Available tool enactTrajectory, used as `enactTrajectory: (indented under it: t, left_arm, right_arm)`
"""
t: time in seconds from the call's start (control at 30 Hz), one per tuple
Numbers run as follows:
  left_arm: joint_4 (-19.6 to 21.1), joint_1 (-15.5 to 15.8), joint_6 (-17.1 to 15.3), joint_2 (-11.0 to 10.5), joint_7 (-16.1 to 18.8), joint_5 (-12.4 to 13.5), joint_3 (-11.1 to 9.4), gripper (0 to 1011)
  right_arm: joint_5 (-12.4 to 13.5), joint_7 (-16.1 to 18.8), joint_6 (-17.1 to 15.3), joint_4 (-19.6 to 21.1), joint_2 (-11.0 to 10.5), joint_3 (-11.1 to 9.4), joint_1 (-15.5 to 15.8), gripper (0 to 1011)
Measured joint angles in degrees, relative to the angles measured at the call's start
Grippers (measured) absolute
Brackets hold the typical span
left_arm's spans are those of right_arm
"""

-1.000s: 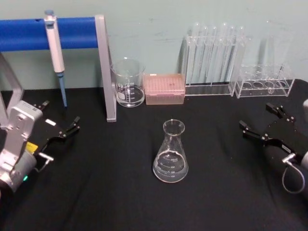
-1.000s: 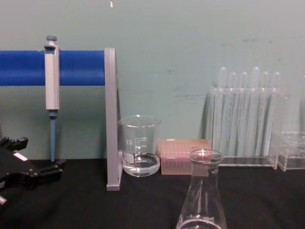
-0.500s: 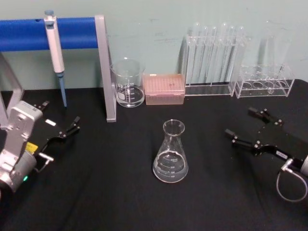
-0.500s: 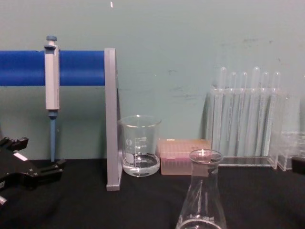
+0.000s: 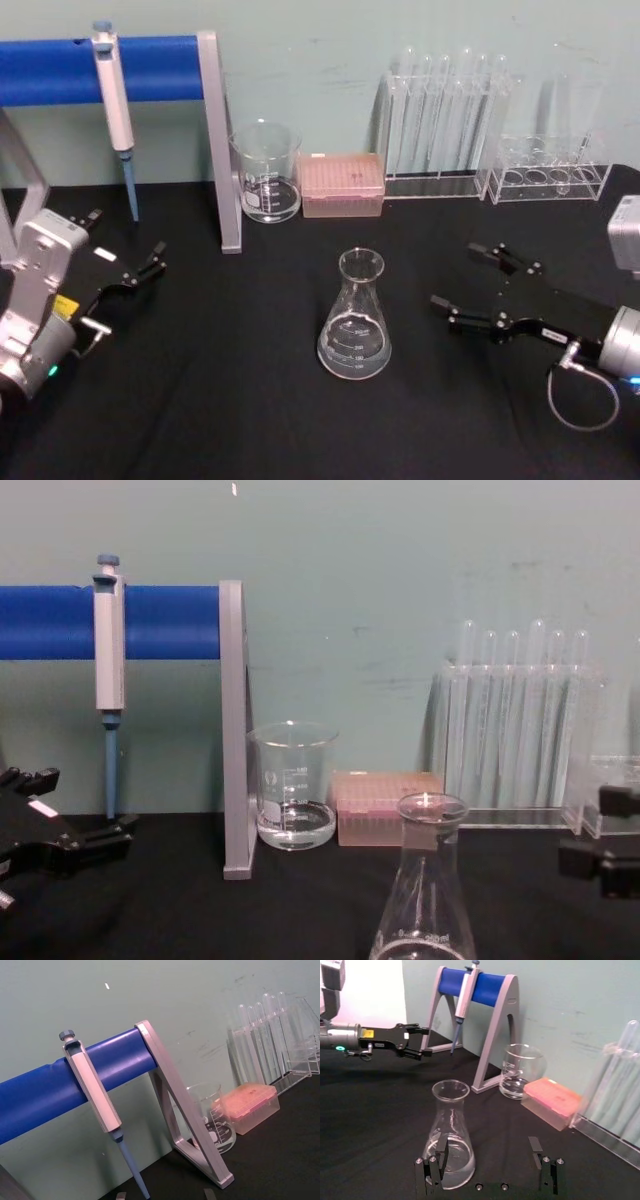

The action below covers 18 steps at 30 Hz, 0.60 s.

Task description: Grasp the erlenmeyer flask with one hand, shake it three times, then place it back.

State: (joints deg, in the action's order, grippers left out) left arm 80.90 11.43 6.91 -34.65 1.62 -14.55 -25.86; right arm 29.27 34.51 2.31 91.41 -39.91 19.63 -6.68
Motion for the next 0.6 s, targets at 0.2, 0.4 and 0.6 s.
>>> enactTrajectory:
  t: [0.2,0.4,0.6]
  left_arm:
    - [0.00,0.00,0.00,0.00,0.00,0.00,0.00,1001]
    - [-0.01,0.00,0.00,0.00,0.00,0.00,0.00,1001]
    - [0.00,0.00,0.00,0.00,0.00,0.00,0.00,1001]
  right_arm:
    - [0.19,2.60,-0.27,-2.26,1.32,1.82,-2.21,1003]
    - [0.36,5.21,-0.42,-4.72,2.70,4.18,-4.93,1003]
    - [0.78,7.28,-0.61,-7.55,4.22,6.47,-7.68,1003]
